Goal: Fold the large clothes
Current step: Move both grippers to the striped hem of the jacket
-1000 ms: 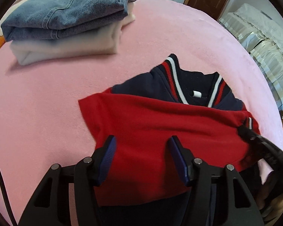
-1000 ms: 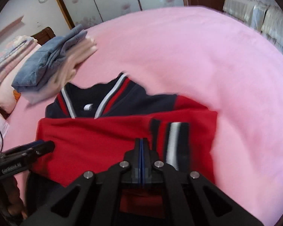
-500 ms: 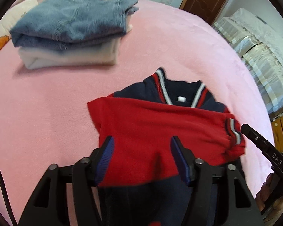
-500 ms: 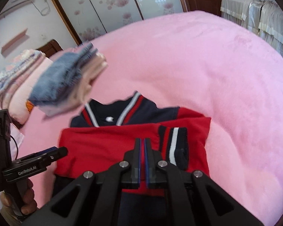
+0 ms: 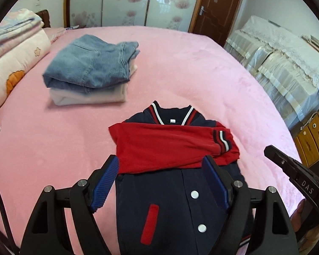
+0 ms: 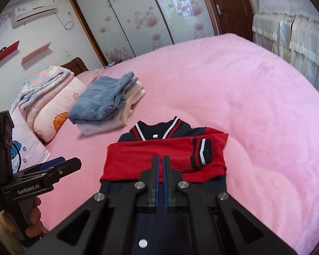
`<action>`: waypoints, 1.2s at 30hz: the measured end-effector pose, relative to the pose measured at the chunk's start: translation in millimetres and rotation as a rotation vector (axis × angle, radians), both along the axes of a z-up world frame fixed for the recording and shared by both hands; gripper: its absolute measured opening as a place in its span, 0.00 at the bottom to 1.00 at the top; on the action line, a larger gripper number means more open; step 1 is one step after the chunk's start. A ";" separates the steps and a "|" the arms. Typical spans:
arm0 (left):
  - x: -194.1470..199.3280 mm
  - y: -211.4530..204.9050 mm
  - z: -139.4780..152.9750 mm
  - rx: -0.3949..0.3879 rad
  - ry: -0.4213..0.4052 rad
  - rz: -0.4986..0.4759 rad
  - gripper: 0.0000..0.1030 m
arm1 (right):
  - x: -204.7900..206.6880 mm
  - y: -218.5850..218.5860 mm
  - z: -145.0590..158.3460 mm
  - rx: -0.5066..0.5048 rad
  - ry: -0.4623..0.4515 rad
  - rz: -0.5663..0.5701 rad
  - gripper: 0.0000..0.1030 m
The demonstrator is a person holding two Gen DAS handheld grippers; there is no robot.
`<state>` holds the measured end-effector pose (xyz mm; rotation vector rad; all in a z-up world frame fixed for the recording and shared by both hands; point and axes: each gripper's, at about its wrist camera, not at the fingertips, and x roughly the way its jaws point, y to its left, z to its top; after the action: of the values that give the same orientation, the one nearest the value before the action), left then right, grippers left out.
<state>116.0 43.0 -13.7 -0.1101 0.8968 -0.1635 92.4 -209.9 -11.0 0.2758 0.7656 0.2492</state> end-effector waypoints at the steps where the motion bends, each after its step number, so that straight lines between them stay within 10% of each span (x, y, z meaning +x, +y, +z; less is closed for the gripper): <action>1: -8.4 2.6 5.3 -0.016 -0.014 0.009 0.76 | -7.4 -0.5 4.7 -0.002 -0.010 -0.002 0.04; 6: -41.9 11.9 15.2 -0.039 -0.070 0.040 0.76 | -41.5 -3.3 15.0 -0.045 -0.050 -0.010 0.27; 28: -129.6 50.1 -118.6 0.030 0.281 0.070 0.76 | -124.7 -50.2 -90.6 -0.103 0.206 -0.046 0.28; 36: -151.5 62.4 -160.4 -0.101 0.316 0.019 0.76 | -130.9 -71.6 -125.4 -0.019 0.289 -0.038 0.28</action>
<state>-35.5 105.4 -174.1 -0.2430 1.2018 -0.1768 -38.4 -281.6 -136.3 0.3121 1.0465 0.1678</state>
